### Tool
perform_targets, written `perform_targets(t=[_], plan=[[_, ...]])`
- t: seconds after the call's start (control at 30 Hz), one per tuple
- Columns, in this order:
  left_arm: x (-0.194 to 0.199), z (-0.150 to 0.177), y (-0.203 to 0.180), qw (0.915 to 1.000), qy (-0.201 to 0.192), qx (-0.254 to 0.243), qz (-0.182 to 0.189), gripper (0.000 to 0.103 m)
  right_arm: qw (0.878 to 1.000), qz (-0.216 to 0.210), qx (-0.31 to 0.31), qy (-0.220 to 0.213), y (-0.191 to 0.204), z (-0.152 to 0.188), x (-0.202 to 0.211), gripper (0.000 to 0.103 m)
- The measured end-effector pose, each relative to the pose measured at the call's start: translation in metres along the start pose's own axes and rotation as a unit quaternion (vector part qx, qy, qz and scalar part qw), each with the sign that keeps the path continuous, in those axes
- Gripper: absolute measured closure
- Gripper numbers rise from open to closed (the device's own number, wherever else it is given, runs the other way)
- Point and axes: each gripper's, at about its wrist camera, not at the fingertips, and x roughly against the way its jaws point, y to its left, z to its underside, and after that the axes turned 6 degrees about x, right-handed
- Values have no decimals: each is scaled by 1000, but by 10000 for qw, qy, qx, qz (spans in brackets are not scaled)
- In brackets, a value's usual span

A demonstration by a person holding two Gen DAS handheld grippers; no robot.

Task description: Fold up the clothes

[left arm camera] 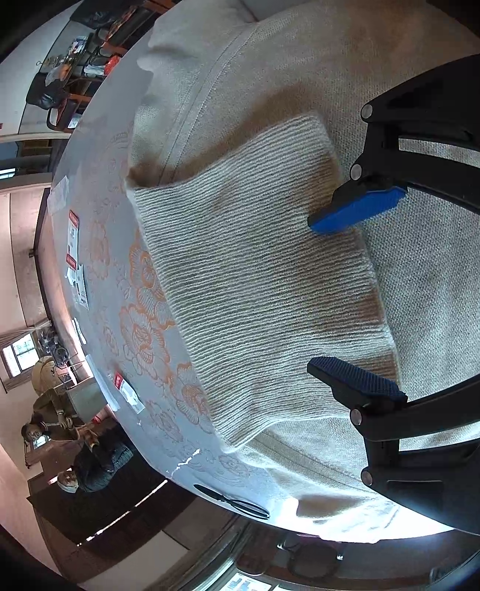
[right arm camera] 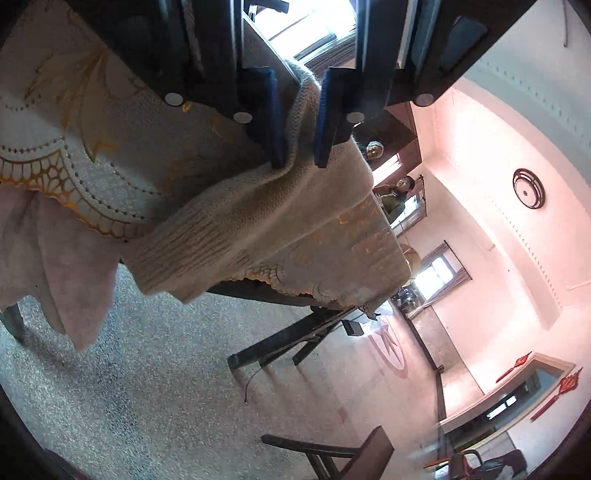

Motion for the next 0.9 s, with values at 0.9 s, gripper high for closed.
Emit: perform_targets(t=[0.9], plan=[[26,44,135,9799,-122,1823,805,32,8520,941,4992,1266,191,298,-188,78]])
